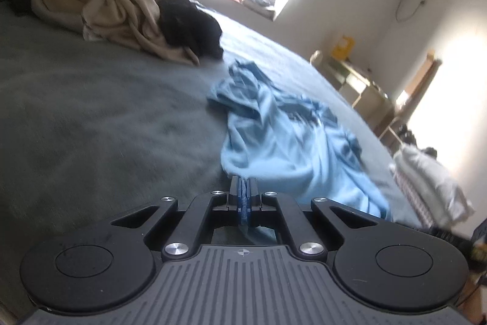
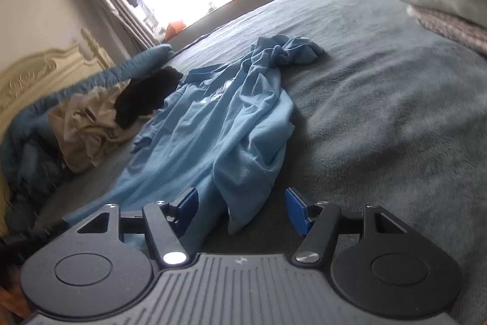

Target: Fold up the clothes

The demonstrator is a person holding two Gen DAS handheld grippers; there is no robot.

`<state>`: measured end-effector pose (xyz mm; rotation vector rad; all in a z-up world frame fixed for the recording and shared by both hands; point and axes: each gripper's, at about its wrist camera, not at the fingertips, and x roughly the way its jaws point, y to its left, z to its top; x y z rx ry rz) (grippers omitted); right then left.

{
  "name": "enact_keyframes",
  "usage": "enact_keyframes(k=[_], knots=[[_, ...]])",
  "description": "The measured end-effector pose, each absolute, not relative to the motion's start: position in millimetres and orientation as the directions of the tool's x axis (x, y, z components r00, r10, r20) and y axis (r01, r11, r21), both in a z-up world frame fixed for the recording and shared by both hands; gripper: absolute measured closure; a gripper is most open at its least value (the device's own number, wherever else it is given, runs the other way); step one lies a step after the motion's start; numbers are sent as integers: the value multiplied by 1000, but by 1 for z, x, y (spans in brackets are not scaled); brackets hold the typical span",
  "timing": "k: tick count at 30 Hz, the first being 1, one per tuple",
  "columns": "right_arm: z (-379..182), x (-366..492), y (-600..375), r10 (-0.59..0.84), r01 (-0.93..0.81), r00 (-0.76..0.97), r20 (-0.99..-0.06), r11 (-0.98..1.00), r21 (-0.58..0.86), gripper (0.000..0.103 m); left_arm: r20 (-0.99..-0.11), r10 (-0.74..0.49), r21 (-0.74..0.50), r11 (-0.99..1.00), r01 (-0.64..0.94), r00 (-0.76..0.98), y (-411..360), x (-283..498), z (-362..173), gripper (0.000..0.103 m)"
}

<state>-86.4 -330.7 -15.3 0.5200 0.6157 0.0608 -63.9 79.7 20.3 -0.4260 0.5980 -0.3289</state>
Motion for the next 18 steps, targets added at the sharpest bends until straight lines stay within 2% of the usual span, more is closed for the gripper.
enact_keyframes(k=[1, 3, 4, 6, 14, 18], knots=[[-18, -83, -329, 206, 94, 815, -542, 876, 473, 42, -464, -407, -476, 864, 167, 787, 83, -62, 22, 102], [-22, -78, -328, 195, 99, 813, -549, 882, 460, 60, -461, -394, -487, 861, 145, 795, 89, -57, 22, 102], [-23, -76, -330, 192, 103, 812, -552, 882, 460, 79, -461, -390, -496, 858, 133, 797, 92, -54, 22, 102], [-21, -77, -338, 196, 114, 820, -537, 864, 490, 95, -466, -386, -513, 851, 112, 796, 97, -49, 20, 102], [30, -99, -400, 227, 84, 904, -361, 735, 672, 102, -496, -365, -518, 852, 69, 788, 107, -41, 7, 102], [44, -103, -431, 211, 88, 926, -312, 683, 725, 102, -510, -361, -522, 852, 54, 781, 108, -38, 1, 102]])
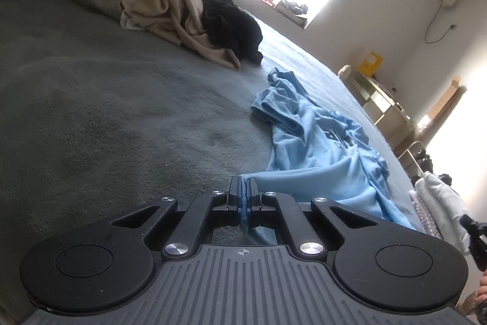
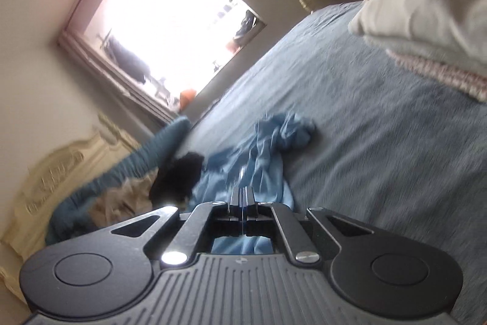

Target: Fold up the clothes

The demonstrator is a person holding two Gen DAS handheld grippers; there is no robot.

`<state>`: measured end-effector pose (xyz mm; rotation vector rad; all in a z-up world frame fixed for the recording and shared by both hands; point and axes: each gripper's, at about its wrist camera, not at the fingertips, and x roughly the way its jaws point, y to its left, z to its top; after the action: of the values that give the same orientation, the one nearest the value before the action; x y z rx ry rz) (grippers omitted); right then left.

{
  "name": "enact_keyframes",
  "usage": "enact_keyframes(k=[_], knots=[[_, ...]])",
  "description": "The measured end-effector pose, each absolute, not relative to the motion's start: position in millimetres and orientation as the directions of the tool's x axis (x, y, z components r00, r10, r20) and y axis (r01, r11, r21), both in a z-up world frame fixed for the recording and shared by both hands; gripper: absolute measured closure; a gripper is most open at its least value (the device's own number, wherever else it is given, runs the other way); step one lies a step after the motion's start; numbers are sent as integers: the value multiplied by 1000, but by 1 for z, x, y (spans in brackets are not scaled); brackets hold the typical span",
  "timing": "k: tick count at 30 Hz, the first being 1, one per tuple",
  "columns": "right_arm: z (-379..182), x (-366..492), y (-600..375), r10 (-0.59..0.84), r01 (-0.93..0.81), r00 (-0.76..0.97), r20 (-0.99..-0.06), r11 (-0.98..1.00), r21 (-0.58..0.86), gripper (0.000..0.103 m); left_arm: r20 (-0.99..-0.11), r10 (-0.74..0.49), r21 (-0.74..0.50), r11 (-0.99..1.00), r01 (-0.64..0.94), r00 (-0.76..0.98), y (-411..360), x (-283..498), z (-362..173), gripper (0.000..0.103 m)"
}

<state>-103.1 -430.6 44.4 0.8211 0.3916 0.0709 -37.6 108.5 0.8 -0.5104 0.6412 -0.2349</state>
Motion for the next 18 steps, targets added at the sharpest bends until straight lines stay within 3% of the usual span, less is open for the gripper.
enact_keyframes(k=[3, 6, 8, 13, 16, 18], knots=[[38, -103, -426, 215, 101, 909, -358, 718, 689, 101, -528, -353, -521, 853, 34, 773, 109, -34, -5, 102], [24, -103, -404, 230, 93, 880, -416, 774, 626, 92, -548, -346, -521, 853, 13, 762, 110, -32, -12, 102], [13, -105, -379, 228, 71, 860, -456, 832, 550, 58, -558, -339, -519, 855, 0, 758, 110, -30, -16, 102], [-10, -99, -313, 150, 24, 833, -533, 952, 304, 34, -551, -320, -528, 849, -24, 770, 112, -28, -25, 102], [-20, -85, -300, 95, 38, 822, -562, 974, 221, 38, -540, -317, -538, 842, -30, 779, 114, -27, -30, 102], [-24, -76, -301, 79, 44, 821, -566, 979, 201, 74, -539, -319, -545, 838, -34, 780, 116, -26, -33, 102]])
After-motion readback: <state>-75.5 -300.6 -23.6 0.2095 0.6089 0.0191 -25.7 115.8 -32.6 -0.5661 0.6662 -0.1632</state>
